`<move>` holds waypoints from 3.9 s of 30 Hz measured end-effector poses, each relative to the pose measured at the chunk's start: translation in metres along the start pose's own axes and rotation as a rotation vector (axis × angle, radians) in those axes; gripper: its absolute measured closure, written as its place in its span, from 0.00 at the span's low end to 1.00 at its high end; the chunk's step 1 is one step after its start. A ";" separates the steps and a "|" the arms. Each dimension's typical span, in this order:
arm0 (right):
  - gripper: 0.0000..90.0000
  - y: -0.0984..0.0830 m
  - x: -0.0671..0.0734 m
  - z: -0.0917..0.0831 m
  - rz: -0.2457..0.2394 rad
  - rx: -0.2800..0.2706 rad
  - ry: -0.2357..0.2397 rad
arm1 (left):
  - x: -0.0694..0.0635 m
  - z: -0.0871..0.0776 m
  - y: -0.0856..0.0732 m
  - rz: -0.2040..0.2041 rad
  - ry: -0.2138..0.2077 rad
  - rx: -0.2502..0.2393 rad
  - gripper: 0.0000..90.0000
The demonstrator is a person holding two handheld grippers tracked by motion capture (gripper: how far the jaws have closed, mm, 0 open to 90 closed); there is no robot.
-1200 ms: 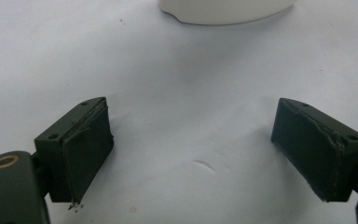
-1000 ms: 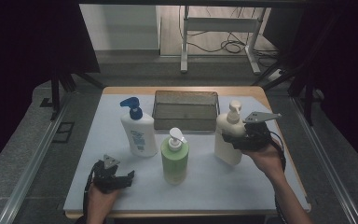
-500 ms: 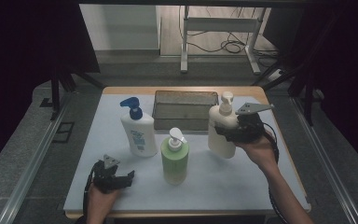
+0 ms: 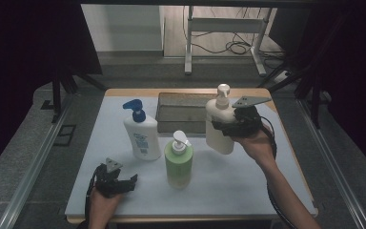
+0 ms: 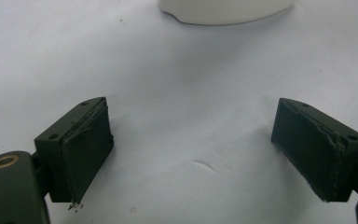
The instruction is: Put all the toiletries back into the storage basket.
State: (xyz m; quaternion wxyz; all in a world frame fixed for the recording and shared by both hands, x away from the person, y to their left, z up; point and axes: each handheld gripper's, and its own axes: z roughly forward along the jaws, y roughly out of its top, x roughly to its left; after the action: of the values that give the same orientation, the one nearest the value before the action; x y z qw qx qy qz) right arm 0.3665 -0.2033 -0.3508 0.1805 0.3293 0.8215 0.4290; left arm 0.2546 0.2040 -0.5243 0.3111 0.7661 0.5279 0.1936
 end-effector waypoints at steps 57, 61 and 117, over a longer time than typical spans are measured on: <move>0.44 0.079 -0.002 0.084 0.033 -0.061 -0.095 | 0.000 0.000 0.000 -0.001 0.000 -0.003 0.13; 0.44 0.085 -0.002 0.091 0.020 -0.063 -0.106 | 0.000 0.000 0.000 -0.002 0.000 -0.004 0.13; 0.44 0.088 -0.011 0.187 0.019 -0.048 -0.117 | 0.000 0.000 0.000 0.000 -0.001 0.001 0.13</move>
State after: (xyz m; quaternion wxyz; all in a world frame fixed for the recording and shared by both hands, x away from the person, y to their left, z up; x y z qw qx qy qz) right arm 0.5170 -0.0645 -0.3841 0.2320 0.3570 0.7959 0.4305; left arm 0.2546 0.2043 -0.5244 0.3111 0.7664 0.5278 0.1932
